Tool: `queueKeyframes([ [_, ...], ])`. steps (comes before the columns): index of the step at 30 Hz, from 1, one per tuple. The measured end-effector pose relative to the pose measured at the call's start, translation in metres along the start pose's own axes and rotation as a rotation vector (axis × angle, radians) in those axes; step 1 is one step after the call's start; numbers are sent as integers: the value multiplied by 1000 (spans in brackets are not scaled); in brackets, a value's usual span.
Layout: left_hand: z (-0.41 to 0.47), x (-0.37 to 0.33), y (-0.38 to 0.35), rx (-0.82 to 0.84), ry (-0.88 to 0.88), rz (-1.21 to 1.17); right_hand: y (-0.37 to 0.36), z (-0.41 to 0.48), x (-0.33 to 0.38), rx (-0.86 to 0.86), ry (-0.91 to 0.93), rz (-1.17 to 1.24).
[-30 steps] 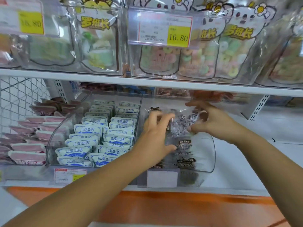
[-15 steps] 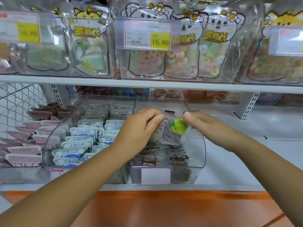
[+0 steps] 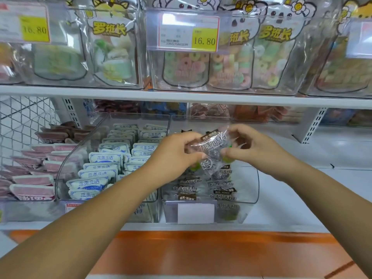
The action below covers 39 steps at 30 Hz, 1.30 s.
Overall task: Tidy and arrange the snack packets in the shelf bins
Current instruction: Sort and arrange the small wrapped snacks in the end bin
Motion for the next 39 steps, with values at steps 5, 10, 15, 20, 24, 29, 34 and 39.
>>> queueKeyframes([
  [5,0,7,-19,72,63,146,20,12,9,-93,105,-291],
  [10,-10,11,-36,262,-63,581,2,3,0,102,196,-742],
  [15,-14,12,-44,332,-122,793,6,-1,19,39,329,-811],
  [20,-10,18,-48,317,-103,831,9,-8,22,93,322,-836],
  [24,-10,22,-50,383,-68,817,-25,-5,-3,165,466,-1143],
  [29,-9,27,-49,360,-62,777,-27,1,-3,305,387,-1154],
  [34,-9,30,-47,322,-48,754,-47,20,-14,418,365,-1187],
  [39,0,33,-49,277,10,664,-63,37,-37,479,386,-1272],
])
Point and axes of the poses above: each hand's wrist, its own z-axis towards the middle knuckle, its own y-axis out of the back of the hand, x = y × z, the point moved 9 cm from there along z, towards the middle knuckle, and after that the axes turned 11 degrees about -x, right-handed, at the moved point
